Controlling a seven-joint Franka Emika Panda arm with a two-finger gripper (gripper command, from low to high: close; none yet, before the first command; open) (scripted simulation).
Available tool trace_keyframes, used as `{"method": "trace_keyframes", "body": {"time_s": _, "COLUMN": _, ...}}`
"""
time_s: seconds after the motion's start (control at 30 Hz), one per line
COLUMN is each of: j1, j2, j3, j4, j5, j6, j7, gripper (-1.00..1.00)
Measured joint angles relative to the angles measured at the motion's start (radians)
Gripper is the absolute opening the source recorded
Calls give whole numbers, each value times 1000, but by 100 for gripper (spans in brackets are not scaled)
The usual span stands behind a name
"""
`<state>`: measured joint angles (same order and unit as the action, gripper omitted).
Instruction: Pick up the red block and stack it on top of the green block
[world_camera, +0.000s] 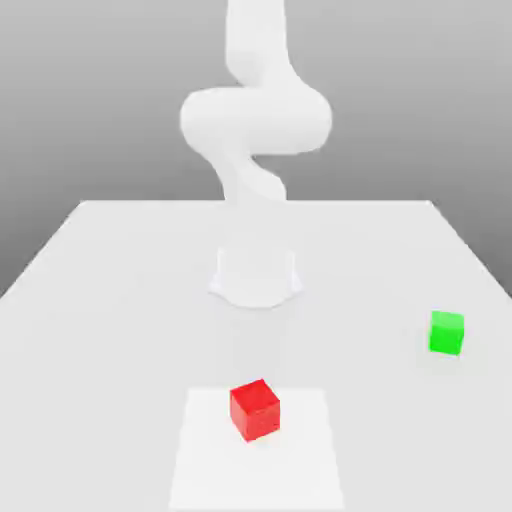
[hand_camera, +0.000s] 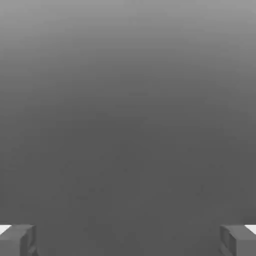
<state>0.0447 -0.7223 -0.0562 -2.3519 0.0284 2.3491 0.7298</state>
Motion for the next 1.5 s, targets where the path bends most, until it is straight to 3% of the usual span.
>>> {"method": "trace_keyframes", "body": {"time_s": 0.23, "j1": 113, "j2": 252, "j3": -119, "j4": -154, "j5": 87, "j6": 146, "j7": -216, "gripper": 0}}
{"method": "trace_keyframes", "body": {"time_s": 0.43, "j1": 170, "j2": 457, "j3": -155, "j4": -282, "j5": 125, "j6": 267, "j7": -367, "gripper": 0}}
{"method": "trace_keyframes", "body": {"time_s": 0.57, "j1": 181, "j2": 581, "j3": -156, "j4": -369, "j5": 99, "j6": 352, "j7": -431, "gripper": 0}}
{"method": "trace_keyframes", "body": {"time_s": 0.7, "j1": 163, "j2": 683, "j3": -155, "j4": -450, "j5": -9, "j6": 435, "j7": -433, "gripper": 0}}
{"method": "trace_keyframes", "body": {"time_s": 0.87, "j1": 160, "j2": 762, "j3": -147, "j4": -448, "j5": -4, "j6": 501, "j7": -456, "gripper": 0}}
{"method": "trace_keyframes", "body": {"time_s": 1.2, "j1": 98, "j2": 940, "j3": -53, "j4": -427, "j5": 129, "j6": 650, "j7": -552, "gripper": 0}}
{"method": "trace_keyframes", "body": {"time_s": 1.23, "j1": 88, "j2": 956, "j3": -40, "j4": -427, "j5": 139, "j6": 663, "j7": -558, "gripper": -100}}
{"method": "trace_keyframes", "body": {"time_s": 1.5, "j1": 92, "j2": 945, "j3": -46, "j4": -427, "j5": 127, "j6": 653, "j7": -550, "gripper": -100}}
